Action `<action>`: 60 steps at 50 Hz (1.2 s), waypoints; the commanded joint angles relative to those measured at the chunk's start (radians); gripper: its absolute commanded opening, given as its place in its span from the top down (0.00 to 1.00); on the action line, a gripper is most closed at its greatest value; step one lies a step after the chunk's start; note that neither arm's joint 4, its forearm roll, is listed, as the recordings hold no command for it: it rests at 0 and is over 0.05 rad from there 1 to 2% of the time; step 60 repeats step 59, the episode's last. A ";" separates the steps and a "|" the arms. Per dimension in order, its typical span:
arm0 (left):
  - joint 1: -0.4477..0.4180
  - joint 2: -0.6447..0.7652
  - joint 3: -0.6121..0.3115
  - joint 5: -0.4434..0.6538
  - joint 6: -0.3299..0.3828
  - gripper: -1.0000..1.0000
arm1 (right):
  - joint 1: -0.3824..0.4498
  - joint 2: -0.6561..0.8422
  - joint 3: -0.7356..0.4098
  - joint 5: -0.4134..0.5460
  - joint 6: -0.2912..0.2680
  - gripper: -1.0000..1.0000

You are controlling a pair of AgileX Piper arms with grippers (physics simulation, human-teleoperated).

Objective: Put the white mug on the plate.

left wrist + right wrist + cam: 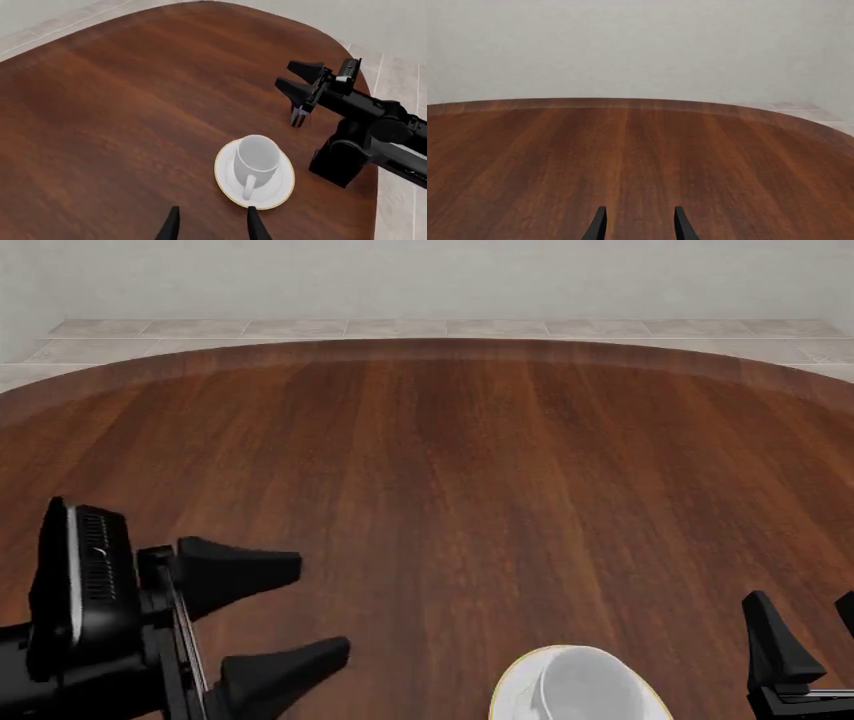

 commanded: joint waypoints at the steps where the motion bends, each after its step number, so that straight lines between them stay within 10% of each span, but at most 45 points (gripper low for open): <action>1: 0.048 -0.147 0.065 0.013 -0.004 0.00 | 0.000 0.001 0.000 -0.001 0.001 0.00; 15: 0.074 -0.220 0.106 0.032 -0.019 0.00 | 0.010 -0.003 0.001 -0.013 -0.029 0.00; 36: 0.099 -0.283 0.112 0.077 -0.034 0.00 | -0.029 -0.004 -0.070 -0.104 0.106 0.00; 60: 0.194 -0.585 0.135 0.237 -0.068 0.00 | -0.023 -0.004 -0.081 -0.112 0.139 0.00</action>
